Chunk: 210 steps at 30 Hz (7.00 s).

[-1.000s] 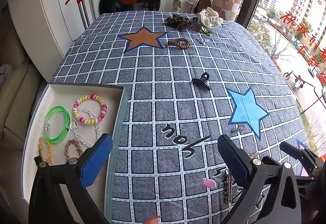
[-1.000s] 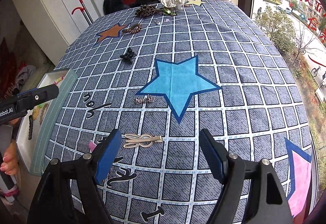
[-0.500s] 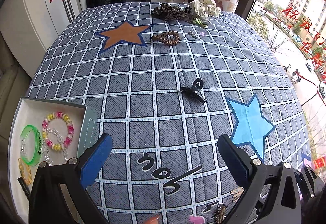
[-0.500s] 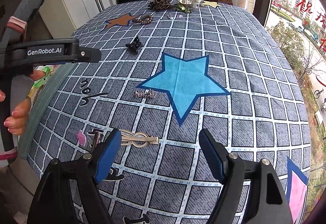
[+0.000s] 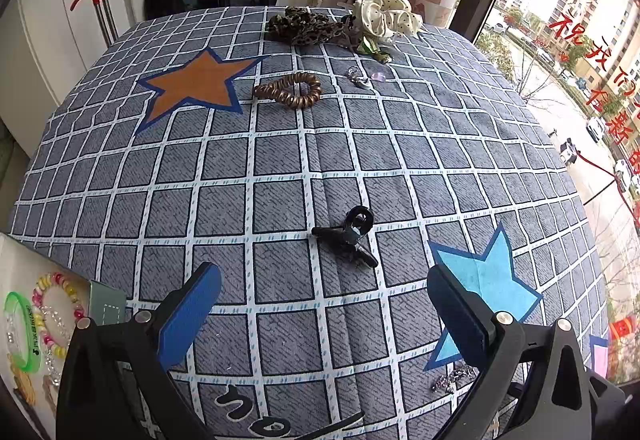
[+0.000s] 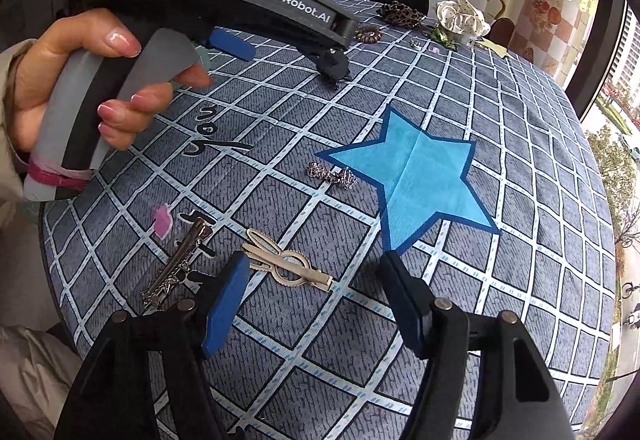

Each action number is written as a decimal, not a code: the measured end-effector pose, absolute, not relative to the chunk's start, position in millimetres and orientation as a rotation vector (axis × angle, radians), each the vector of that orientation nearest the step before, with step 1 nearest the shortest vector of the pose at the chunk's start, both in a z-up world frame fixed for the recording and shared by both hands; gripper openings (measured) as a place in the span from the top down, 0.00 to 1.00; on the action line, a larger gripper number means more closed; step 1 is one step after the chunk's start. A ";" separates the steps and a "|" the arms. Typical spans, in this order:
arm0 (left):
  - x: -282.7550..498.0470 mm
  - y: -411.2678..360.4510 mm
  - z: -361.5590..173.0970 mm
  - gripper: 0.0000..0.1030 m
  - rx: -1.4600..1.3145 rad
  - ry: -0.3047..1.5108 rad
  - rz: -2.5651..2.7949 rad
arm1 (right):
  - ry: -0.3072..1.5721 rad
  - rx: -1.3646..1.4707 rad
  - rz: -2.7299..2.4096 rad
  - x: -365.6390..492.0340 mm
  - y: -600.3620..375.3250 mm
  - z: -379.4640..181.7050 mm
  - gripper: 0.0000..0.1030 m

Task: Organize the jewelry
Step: 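Grasp the black claw clip with the left tool while the right tool grasps the gold scissor clip, then carry the black claw clip and gold scissor clip over the white tray, then lower both clips into the white tray and open both tools, then move both tools back over the table toward the silver hair clip and chain charm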

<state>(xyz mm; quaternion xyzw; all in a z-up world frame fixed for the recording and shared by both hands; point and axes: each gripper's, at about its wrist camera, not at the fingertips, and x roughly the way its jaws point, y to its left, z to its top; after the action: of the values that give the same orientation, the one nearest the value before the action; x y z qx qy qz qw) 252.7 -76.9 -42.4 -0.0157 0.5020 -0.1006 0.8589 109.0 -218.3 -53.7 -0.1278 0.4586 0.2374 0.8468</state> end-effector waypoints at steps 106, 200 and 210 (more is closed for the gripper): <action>24.4 220.9 -43.7 0.57 -0.155 0.984 0.157 | 1.076 -0.116 0.717 103.3 50.8 -19.2 0.80; 52.5 46.7 8.0 0.00 0.084 0.960 -0.013 | 1.045 0.151 0.355 116.1 -186.9 -5.9 0.18; 71.8 15.8 1.4 0.00 0.049 0.993 -0.083 | 1.071 0.126 0.285 102.7 -230.4 -22.5 0.18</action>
<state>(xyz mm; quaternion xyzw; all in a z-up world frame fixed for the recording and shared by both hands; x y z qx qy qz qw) 71.8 15.8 1.4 0.0237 0.4762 -0.0396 0.8781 102.7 -230.4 -22.5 0.0600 0.5083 0.1354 0.8483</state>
